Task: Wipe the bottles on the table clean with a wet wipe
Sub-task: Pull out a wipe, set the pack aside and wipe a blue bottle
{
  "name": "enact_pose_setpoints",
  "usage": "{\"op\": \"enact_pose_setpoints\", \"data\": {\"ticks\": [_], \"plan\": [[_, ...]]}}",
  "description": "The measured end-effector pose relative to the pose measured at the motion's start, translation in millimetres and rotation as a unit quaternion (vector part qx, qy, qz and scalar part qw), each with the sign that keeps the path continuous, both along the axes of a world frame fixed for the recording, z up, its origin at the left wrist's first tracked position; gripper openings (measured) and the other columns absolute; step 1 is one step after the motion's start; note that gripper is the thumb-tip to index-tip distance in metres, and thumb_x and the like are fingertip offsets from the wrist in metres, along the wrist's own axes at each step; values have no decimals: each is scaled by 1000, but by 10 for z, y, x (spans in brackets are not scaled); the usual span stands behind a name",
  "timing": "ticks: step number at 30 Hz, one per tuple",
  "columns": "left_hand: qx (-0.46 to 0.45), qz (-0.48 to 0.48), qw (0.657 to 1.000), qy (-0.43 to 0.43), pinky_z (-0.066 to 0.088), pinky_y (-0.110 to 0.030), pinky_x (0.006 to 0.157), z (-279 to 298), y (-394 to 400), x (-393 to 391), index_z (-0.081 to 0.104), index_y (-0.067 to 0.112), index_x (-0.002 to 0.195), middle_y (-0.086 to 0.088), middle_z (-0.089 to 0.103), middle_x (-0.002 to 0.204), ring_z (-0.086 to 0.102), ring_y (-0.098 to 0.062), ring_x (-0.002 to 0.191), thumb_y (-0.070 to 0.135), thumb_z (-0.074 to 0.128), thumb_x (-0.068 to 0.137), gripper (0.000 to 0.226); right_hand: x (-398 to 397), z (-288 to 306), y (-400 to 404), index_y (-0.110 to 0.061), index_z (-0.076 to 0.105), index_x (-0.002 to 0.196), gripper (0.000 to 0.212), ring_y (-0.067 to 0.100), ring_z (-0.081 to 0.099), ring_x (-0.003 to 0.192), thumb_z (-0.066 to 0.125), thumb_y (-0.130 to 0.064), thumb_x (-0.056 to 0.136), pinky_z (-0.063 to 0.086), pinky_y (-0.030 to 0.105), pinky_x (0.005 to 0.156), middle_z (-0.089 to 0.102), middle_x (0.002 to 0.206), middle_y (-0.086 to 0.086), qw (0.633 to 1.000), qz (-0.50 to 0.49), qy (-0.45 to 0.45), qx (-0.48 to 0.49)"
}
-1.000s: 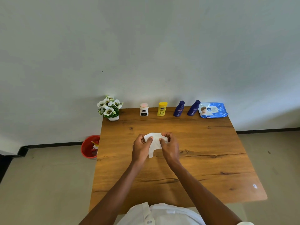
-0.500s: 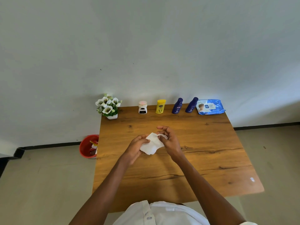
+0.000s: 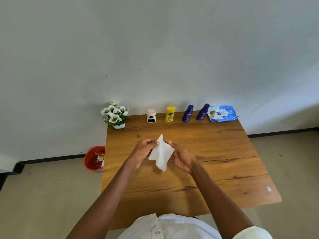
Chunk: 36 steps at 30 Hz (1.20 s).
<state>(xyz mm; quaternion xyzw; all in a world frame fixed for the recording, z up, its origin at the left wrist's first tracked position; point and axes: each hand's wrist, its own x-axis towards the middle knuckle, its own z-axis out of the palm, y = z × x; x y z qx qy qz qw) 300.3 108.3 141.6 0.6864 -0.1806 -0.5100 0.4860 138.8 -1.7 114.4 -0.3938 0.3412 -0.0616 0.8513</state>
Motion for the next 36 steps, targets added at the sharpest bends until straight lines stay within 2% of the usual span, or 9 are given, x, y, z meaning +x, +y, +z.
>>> {"op": "enact_pose_setpoints", "data": {"ticks": [4,10,14,18,20,22,24,28,36], "plan": [[14,84,996,-25,55,-31,69,-78,76,65,67,13,109,-7,74,102,68,-21,88,21,68,94,17,16,-57,78,-28,40,147,65,30,62,111,67,-7,92,58,39,84,56,135,15,998,-43,-24,40],[-18,37,995,-89,56,-24,71,-216,164,41,67,26,119,-6,73,100,69,-18,89,5,67,91,35,115,-104,129,-26,61,131,50,16,59,93,70,-1,89,52,20,76,64,113,11,981,-10,53,-189],[12,-15,979,-204,46,-11,65,-248,106,-33,74,18,108,9,64,99,60,-4,83,9,71,90,20,151,-125,152,-15,67,122,32,19,60,101,71,-14,90,52,30,87,63,115,6,883,33,181,-431],[10,-40,957,-286,45,-25,80,-297,54,-43,72,24,93,10,53,102,55,-9,95,26,71,92,3,72,-199,130,-22,74,107,24,12,39,116,74,-36,87,38,31,97,47,126,-2,813,24,235,-533],[13,-42,971,-235,49,-29,80,-280,30,-32,70,25,93,11,58,105,58,-9,96,33,67,94,8,24,-150,84,-20,75,100,20,9,39,119,76,-35,87,39,27,95,48,128,-6,860,-11,210,-465],[1,-37,987,-159,50,-28,75,-231,-12,-52,70,23,98,4,68,100,63,-11,88,35,65,96,13,-41,-58,43,-13,73,90,13,15,56,101,73,-27,90,48,22,76,65,107,-5,943,-61,133,-299],[-25,-16,996,-83,55,-31,75,-209,-92,-120,70,16,103,-1,73,96,67,-14,86,31,65,97,17,-126,-21,16,-11,71,92,16,21,61,83,69,-27,93,51,26,65,71,88,2,979,-93,77,-167],[-29,29,999,-21,56,-27,55,-245,-332,-357,67,4,105,-6,70,86,67,-11,65,24,67,96,23,-263,-115,-54,-3,65,113,29,27,67,99,68,-24,94,58,41,83,71,104,13,976,-215,13,23],[6,0,999,-37,54,-28,50,-333,-980,-603,68,7,103,-11,72,82,66,-17,58,28,65,96,22,-514,-127,-599,0,65,110,20,29,68,94,68,-7,91,58,27,56,68,111,22,961,-267,65,42]]}}
